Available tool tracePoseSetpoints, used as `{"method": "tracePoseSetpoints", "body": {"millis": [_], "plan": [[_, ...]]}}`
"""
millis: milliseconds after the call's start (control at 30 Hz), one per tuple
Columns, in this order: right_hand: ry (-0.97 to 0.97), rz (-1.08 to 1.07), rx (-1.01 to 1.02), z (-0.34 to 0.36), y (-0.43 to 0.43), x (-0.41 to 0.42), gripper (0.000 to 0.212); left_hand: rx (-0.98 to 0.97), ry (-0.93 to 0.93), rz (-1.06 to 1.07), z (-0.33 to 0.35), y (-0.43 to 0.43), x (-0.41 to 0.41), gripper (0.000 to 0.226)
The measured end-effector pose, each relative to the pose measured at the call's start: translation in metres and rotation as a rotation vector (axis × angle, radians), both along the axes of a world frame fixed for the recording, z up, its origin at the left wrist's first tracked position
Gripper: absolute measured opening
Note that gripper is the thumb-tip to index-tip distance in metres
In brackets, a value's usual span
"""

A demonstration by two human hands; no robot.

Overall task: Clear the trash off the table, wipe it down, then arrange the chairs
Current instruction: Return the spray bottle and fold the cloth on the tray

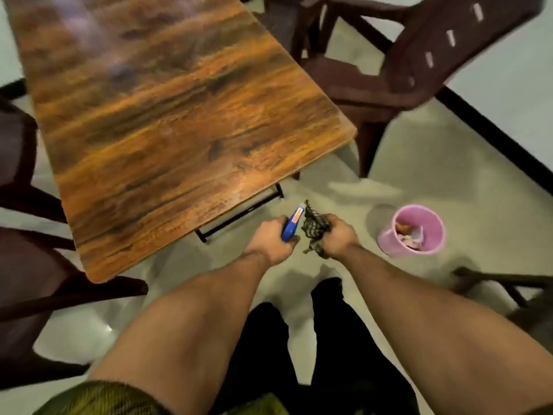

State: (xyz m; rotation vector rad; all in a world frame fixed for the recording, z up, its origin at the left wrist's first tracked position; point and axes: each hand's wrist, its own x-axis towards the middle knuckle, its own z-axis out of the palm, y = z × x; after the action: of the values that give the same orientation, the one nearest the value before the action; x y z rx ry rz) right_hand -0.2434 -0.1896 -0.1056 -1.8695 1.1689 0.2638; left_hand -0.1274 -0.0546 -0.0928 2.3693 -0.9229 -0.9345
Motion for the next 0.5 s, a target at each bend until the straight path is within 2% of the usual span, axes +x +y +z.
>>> {"method": "tracePoseSetpoints", "body": {"millis": [233, 333, 500], "plan": [[-0.056, -0.300, -0.058, 0.104, -0.012, -0.109, 0.032, -0.094, 0.040, -0.306, 0.081, -0.072, -0.075, 0.016], [-0.022, -0.413, -0.135, 0.134, -0.022, -0.161, 0.042, -0.144, 0.039, -0.444, 0.101, -0.100, -0.123, 0.020], [-0.107, -0.690, -0.194, 0.166, -0.043, -0.251, 0.041, -0.128, 0.041, -0.622, 0.116, -0.145, -0.208, 0.036]]}}
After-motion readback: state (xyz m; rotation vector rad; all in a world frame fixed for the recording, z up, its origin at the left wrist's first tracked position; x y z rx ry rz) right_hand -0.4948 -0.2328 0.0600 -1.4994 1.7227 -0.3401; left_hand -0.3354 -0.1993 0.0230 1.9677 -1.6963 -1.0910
